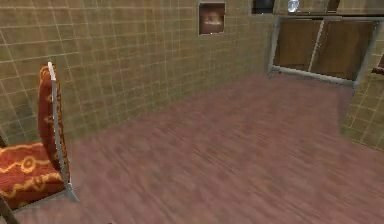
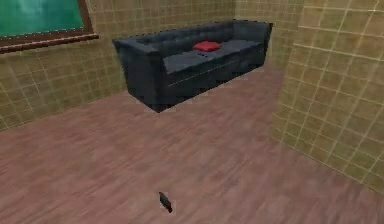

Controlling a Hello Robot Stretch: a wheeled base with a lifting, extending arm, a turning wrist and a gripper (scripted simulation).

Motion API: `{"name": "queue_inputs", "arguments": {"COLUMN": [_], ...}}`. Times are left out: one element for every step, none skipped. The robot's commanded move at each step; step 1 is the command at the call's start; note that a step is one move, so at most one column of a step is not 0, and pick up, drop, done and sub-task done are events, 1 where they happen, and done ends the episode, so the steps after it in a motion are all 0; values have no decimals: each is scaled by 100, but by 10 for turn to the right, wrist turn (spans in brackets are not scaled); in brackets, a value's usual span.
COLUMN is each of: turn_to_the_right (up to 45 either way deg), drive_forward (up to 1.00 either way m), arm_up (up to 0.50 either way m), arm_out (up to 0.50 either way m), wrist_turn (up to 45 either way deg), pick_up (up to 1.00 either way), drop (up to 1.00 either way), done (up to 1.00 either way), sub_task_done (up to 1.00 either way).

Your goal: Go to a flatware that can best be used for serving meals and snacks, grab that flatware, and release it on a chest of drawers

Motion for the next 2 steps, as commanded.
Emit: {"name": "queue_inputs", "arguments": {"turn_to_the_right": [-390,0], "drive_forward": [0,40], "arm_up": [0,0], "arm_out": [0,0], "wrist_turn": [0,0], "pick_up": [0,0], "drop": [0,0], "done": [0,0], "sub_task_done": [0,0]}}
